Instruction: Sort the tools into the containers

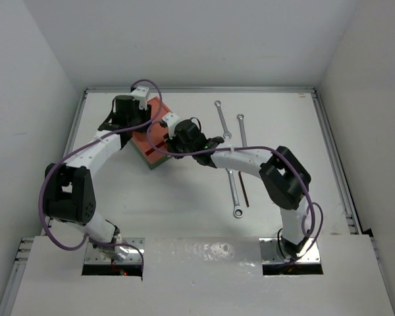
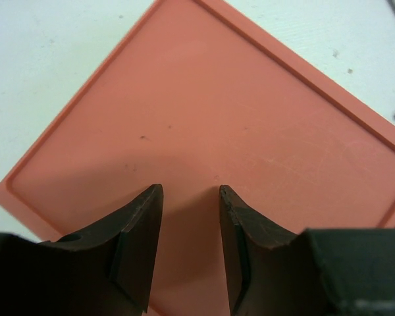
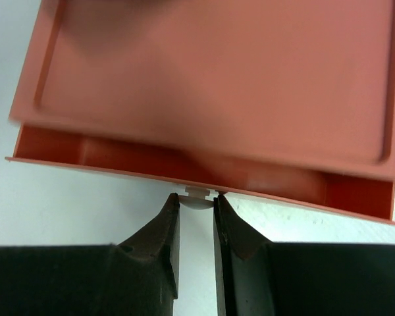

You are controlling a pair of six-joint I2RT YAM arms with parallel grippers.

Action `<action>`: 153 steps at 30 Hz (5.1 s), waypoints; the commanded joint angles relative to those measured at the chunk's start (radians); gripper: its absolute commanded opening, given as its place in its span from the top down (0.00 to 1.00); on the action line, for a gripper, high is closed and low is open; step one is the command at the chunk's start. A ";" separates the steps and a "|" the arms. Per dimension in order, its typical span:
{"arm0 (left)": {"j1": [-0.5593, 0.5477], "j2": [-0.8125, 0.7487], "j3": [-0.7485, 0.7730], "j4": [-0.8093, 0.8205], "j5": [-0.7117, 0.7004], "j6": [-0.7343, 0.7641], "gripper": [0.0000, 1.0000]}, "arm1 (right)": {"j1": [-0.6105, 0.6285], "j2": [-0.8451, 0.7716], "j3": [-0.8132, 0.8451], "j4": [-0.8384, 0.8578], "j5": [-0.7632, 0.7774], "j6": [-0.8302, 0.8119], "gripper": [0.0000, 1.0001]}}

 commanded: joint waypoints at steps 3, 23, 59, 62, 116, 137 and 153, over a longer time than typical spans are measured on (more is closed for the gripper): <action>-0.006 0.017 -0.001 -0.020 -0.129 -0.047 0.63 | 0.004 -0.152 -0.128 0.026 -0.064 -0.064 1.00; -0.006 0.049 0.039 -0.031 -0.130 -0.064 0.63 | 0.031 -0.413 -0.372 -0.106 -0.203 -0.149 0.53; -0.008 -0.030 0.070 -0.095 -0.036 -0.044 0.54 | -0.451 0.048 -0.125 -0.459 0.011 -0.219 0.85; -0.008 -0.023 0.071 -0.092 -0.037 -0.049 0.54 | -0.444 0.030 -0.182 -0.465 0.011 -0.255 1.00; -0.006 0.049 0.050 -0.035 -0.001 -0.132 0.53 | -0.153 -0.130 -0.105 0.281 -0.434 -0.121 1.00; -0.006 0.137 0.090 -0.052 -0.044 -0.073 0.53 | -0.122 -0.180 -0.102 -0.066 -0.389 -0.463 1.00; -0.006 0.158 0.104 -0.054 -0.039 -0.066 0.53 | -0.105 -0.183 -0.018 -0.103 -0.374 -0.520 0.51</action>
